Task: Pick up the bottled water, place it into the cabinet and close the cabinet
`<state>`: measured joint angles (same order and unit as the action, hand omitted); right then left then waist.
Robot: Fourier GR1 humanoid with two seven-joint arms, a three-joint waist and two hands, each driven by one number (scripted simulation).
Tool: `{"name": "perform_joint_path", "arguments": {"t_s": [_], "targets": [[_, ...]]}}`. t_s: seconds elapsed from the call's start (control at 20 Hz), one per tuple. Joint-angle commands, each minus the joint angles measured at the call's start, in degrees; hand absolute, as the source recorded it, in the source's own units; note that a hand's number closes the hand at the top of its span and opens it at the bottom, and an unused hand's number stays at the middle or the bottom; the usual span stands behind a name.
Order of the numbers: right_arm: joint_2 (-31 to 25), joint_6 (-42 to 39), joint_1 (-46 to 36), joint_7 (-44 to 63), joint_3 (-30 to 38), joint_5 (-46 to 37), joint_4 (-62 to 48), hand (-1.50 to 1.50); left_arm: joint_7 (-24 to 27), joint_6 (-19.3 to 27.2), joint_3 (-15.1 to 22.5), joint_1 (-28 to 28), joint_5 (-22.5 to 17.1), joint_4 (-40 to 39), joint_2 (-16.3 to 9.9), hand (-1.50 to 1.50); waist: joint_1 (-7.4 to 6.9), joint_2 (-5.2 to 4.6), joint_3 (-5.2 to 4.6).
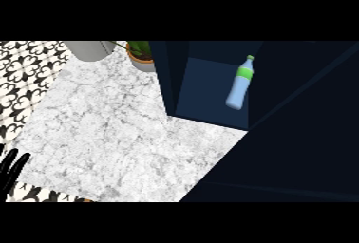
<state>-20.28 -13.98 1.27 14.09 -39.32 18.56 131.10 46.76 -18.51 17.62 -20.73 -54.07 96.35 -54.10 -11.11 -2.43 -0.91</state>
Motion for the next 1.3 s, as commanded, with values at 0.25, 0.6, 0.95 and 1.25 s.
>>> {"name": "perform_joint_path", "arguments": {"t_s": [0.25, 0.6, 0.95, 1.25], "targets": [[10.41, 6.68, -13.76, 5.30, 12.47, 8.23, -19.45, 1.50, 0.06, -2.50, -2.19, -0.96, -1.83, -1.31, -1.12, -1.50, 1.96, 0.52, 0.52], [17.34, 15.29, -32.67, 5.26, 21.29, 1.52, -40.95, 1.50, 0.48, -3.92, -2.72, -3.04, -2.11, -2.61, -0.02, -1.50, 4.02, 1.25, 0.72], [18.32, 13.64, -48.74, -1.23, 28.03, -0.84, -64.21, 1.50, 1.12, -6.85, -4.53, -5.02, -1.70, -3.97, 0.08, -1.50, 5.43, 1.37, 0.83], [18.63, 13.97, -54.05, -3.79, 31.06, -0.76, -71.03, 1.50, -1.94, -5.72, -7.10, -4.06, -5.17, -0.06, -1.50, -1.50, 5.36, 1.09, 0.92]]}}
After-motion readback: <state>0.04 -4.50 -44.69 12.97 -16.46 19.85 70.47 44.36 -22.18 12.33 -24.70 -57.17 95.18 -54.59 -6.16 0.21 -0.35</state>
